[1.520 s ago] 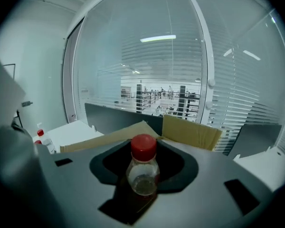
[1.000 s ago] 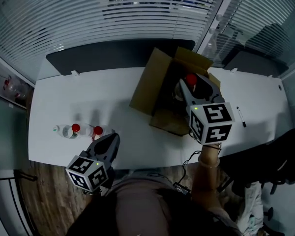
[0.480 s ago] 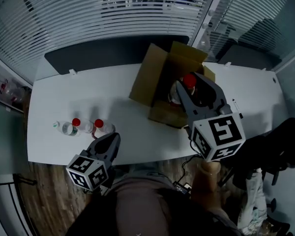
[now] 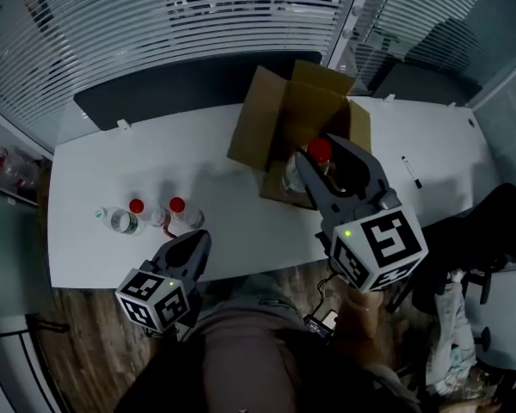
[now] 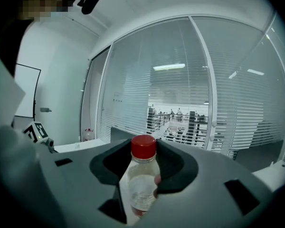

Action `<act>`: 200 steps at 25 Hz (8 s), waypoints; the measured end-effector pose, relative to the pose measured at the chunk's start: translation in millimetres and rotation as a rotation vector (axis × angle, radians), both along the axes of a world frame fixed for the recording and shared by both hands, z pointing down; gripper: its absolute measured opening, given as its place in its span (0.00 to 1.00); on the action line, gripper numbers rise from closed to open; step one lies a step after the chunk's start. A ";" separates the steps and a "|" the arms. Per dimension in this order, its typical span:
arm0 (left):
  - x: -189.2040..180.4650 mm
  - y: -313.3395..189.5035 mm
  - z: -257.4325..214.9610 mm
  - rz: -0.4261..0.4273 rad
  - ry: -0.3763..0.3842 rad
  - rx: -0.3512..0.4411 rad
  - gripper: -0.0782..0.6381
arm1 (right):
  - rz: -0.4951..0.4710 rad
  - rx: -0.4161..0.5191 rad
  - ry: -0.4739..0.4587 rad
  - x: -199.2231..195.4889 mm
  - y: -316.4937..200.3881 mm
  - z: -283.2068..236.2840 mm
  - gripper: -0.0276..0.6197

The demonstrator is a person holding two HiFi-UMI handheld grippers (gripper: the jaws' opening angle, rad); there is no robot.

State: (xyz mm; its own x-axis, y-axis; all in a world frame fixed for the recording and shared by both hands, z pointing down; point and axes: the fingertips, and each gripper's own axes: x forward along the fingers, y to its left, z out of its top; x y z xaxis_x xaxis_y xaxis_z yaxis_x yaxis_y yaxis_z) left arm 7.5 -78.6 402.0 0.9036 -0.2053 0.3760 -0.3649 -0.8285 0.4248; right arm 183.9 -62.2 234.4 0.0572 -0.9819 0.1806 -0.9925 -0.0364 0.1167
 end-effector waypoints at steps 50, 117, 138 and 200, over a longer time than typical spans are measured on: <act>-197.7 -7.0 20.3 -0.213 -0.031 0.013 0.12 | -0.150 -0.225 -0.082 -178.7 -41.8 156.3 0.31; -230.9 26.1 17.6 -0.153 -0.045 0.052 0.12 | -0.092 -0.304 -0.131 -198.2 -23.3 231.5 0.31; -257.3 35.0 14.9 -0.024 0.013 0.050 0.12 | 0.083 -0.222 -0.097 -204.3 16.2 198.1 0.32; -333.1 245.5 -9.6 -0.019 0.023 0.103 0.12 | 0.022 -0.108 -0.107 -371.0 271.8 157.7 0.09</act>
